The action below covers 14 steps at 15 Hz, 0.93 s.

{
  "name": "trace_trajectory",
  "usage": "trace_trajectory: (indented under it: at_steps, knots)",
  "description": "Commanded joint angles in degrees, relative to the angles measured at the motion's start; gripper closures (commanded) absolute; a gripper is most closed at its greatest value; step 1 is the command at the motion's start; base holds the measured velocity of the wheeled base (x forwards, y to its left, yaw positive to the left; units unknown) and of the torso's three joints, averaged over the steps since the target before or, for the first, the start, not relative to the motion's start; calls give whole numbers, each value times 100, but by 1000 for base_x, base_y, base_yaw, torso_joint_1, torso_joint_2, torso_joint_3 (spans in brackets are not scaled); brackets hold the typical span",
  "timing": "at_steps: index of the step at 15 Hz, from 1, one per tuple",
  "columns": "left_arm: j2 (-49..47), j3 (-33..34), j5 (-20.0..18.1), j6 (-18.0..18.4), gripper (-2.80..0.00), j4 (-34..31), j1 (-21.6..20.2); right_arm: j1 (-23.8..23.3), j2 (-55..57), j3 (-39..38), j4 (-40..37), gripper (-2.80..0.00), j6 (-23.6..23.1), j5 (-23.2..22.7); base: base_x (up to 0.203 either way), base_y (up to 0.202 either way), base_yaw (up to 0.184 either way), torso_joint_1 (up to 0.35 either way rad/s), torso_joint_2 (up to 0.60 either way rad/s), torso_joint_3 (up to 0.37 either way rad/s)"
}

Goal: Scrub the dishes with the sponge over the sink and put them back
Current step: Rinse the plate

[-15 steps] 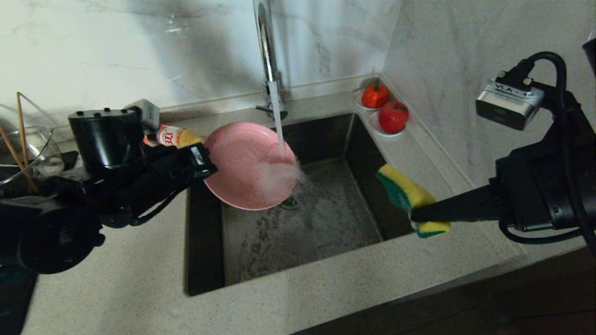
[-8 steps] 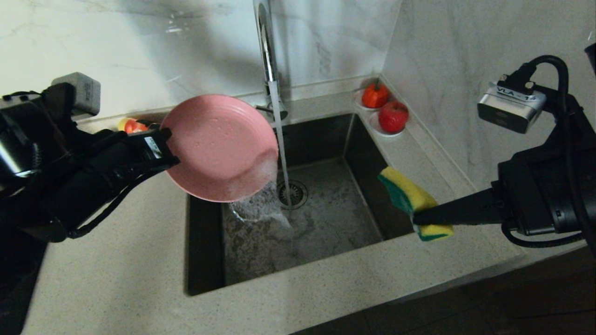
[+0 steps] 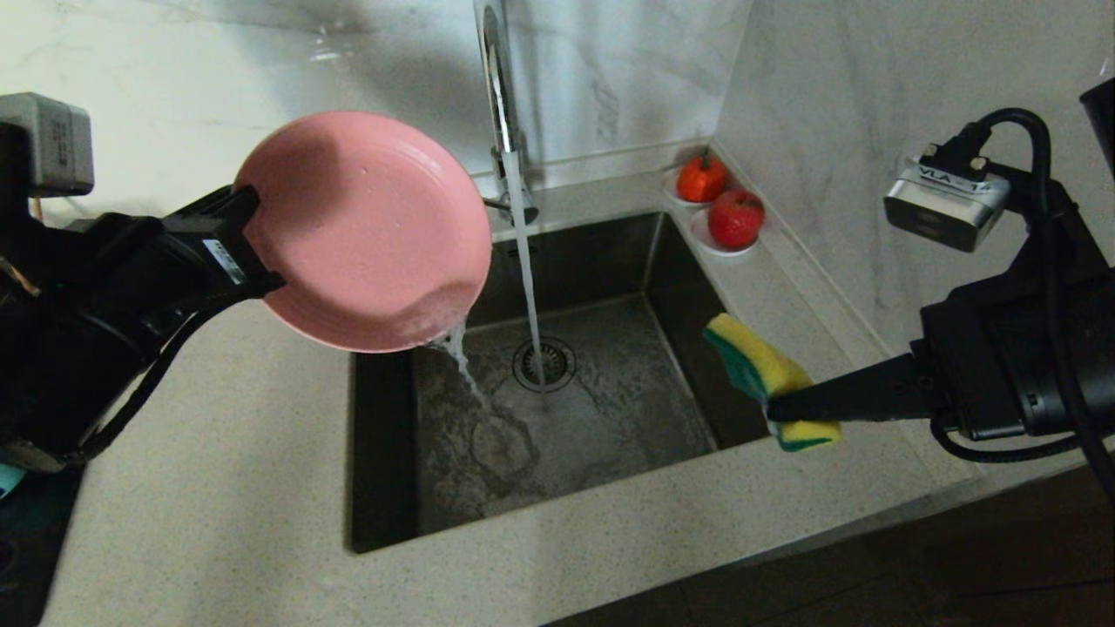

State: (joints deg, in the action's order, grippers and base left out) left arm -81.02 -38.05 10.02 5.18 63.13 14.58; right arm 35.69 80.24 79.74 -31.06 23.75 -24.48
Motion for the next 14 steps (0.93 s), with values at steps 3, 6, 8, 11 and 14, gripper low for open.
trace_trajectory:
  at_steps: [3, 6, 8, 11, 14]
  knots:
    - [5, -13, -333, 403, 0, 909, 1, -9, 62, 6, -15, 0, 26, -13, 0, 0, 0, 0, 0, 0]
    - [-75, -16, -601, 596, 0, 1376, 1, -27, 66, 7, -14, 0, 25, -13, 0, 0, 0, 0, 0, 0]
    - [-81, 32, -803, 816, 0, 1764, 1, -45, 71, -11, -14, 0, 25, -13, 0, 0, 0, 0, 0, 0]
    - [-90, 88, -1004, 1114, 0, 2185, 1, -63, 90, -2, -14, 0, 34, -7, 0, 0, 0, 0, 0, 0]
    - [-98, 195, -1283, 1363, 0, 2453, -74, -63, 140, -20, -14, 0, 27, -13, 0, 0, 0, 0, 0, 0]
